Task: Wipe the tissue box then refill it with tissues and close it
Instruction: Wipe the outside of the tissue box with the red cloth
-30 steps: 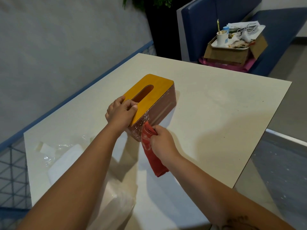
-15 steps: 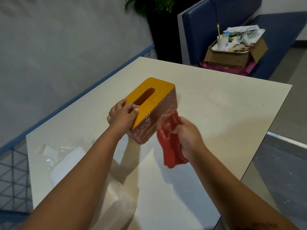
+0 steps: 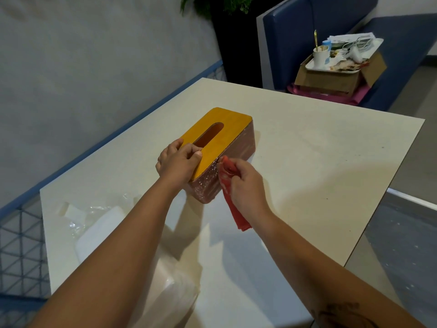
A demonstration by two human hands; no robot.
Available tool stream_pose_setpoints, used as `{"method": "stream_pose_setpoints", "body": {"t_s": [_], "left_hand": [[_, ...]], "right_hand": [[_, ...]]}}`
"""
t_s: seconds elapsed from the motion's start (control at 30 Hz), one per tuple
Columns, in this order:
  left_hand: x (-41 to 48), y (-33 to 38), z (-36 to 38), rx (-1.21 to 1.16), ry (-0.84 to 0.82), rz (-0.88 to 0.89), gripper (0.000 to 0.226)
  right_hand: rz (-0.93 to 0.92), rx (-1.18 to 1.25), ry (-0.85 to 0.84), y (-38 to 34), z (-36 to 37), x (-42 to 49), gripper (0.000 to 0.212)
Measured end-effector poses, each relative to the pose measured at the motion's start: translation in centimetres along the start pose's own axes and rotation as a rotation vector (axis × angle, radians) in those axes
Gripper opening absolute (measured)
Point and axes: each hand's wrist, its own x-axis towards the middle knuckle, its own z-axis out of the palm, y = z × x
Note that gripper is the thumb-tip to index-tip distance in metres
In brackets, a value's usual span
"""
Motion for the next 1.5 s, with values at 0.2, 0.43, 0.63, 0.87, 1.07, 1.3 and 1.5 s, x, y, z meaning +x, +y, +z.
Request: {"method": "stream_pose_setpoints", "body": {"t_s": [0.2,0.43,0.63,0.87,1.07,1.3,1.5], "left_hand": [[0.2,-0.1,0.1,0.024,-0.001,0.007,0.022],[0.2,-0.1,0.1,0.028,-0.002,-0.002,0.022],[0.1,0.0,0.0,0.031,-0.005,-0.002,0.019],[0.2,-0.1,0.0,0.034,-0.011,-0.002,0.021],[0.2,-0.1,0.1,0.037,0.0,-0.002,0.023],[0.3,-0.3,0.2,0.043,-0.002,0.005,0.025],[0.2,-0.3,0.1,0.037,-0.003,0.003,0.026]], "right_hand": [[-0.115,-0.102,-0.031,0.4,1.0,-1.1,0.023],[-0.189,-0.14,-0.159,0.7,1.6,-2.7,0.027],[0.214,0.279,-0.519,-0.5,0.4,-2.4,0.035],[0.505,0.73,-0.288,0.4,-4.7,0.0,0.044],[0.683,0.687,-0.203,0.8,-7.6,0.9,0.029],[0.499,0.488,-0.196,0.8,-7.5,1.4,0.031],[0.283,-0.051,-0.264,0.9,-8.6,2.0,0.04]]}}
